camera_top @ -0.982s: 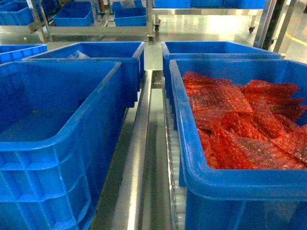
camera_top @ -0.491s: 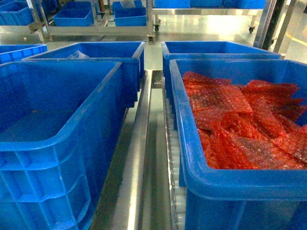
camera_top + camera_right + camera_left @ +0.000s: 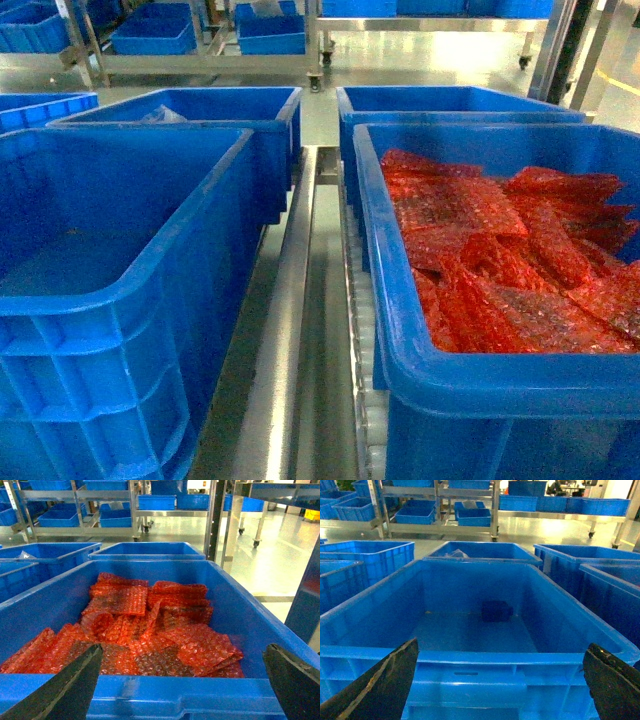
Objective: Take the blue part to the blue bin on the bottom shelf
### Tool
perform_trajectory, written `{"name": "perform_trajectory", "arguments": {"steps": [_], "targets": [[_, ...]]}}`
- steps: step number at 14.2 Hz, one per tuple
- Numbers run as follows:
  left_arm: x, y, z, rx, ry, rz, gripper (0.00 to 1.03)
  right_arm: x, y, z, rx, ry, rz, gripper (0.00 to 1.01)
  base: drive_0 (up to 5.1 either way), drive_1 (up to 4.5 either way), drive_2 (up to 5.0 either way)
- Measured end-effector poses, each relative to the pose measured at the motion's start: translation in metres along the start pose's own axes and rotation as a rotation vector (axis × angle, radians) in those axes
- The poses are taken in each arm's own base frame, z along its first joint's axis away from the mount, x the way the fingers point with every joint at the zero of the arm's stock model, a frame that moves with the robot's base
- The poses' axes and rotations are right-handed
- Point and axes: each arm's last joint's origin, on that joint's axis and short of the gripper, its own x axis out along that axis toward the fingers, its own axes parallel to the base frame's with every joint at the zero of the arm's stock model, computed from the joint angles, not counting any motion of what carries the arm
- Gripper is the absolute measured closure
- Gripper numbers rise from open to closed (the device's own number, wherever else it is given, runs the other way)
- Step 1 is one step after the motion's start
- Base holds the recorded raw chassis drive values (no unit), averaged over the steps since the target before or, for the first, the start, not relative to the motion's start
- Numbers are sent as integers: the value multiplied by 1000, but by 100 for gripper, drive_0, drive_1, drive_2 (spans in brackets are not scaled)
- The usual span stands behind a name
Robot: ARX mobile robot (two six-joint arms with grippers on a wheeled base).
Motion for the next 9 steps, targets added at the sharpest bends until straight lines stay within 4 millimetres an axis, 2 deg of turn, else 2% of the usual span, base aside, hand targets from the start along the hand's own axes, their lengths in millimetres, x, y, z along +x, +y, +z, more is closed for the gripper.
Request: {"name": "perform_trajectory", "arguments": {"steps": [9], "targets": [[0,0,0,0,0,0,5,0,0,0,0,0,0,3,0,0,0]]}}
